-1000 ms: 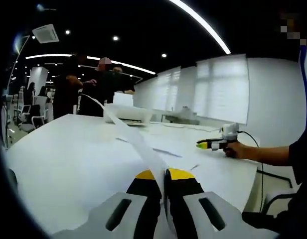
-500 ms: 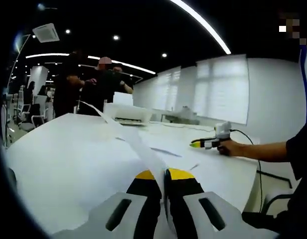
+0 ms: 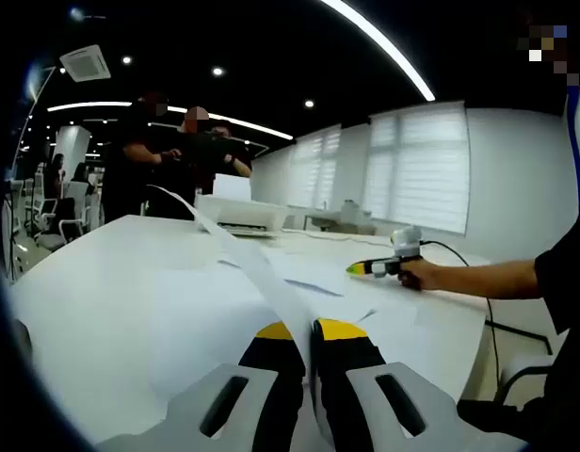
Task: Organize the stack of printing papers by aligning and flattening the scattered papers on the table
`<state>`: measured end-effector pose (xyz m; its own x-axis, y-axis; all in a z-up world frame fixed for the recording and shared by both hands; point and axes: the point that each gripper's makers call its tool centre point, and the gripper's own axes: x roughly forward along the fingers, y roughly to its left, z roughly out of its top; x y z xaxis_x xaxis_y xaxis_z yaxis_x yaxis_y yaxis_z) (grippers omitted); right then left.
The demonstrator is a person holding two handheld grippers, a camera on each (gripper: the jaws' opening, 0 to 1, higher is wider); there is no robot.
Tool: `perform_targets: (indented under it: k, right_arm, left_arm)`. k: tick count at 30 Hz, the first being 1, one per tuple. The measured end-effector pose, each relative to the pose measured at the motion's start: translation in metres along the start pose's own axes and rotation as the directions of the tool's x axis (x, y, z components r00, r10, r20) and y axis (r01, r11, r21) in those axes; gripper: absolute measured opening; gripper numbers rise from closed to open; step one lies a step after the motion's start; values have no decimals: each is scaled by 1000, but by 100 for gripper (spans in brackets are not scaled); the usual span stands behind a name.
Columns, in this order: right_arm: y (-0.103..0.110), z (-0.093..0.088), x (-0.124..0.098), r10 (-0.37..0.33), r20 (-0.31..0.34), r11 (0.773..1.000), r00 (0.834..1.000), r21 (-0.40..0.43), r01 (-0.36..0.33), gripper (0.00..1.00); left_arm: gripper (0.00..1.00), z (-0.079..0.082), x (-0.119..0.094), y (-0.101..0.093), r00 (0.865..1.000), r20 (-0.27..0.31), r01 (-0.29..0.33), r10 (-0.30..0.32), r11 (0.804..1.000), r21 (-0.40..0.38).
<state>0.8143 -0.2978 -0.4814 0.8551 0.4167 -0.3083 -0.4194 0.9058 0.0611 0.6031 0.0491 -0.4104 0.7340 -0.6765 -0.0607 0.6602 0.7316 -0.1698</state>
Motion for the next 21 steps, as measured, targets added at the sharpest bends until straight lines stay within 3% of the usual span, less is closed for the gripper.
perform_targets:
  k: [10,14,17,21]
  right_arm:
    - [2,-1,8,-10,-18,1000,1000,1,10,33]
    - [3,-2,7,-16,-26,1000,1000,-4,16,38]
    - [3,-5,11,-20,-56,1000,998,-13,19,44]
    - [8,-5,12,-33,-85,999,996,-45,29,44]
  left_arm:
    - [8,-1,0,2,1000,-1,-2,2,1000,2]
    - [8,-2,1,2,1000,-2,-2,2,1000,1]
    - [8,-3,1,2,1000,-4,-2,2,1000,-2]
    - [8,-3,2,3,1000,-3,-1,1,1000,-6]
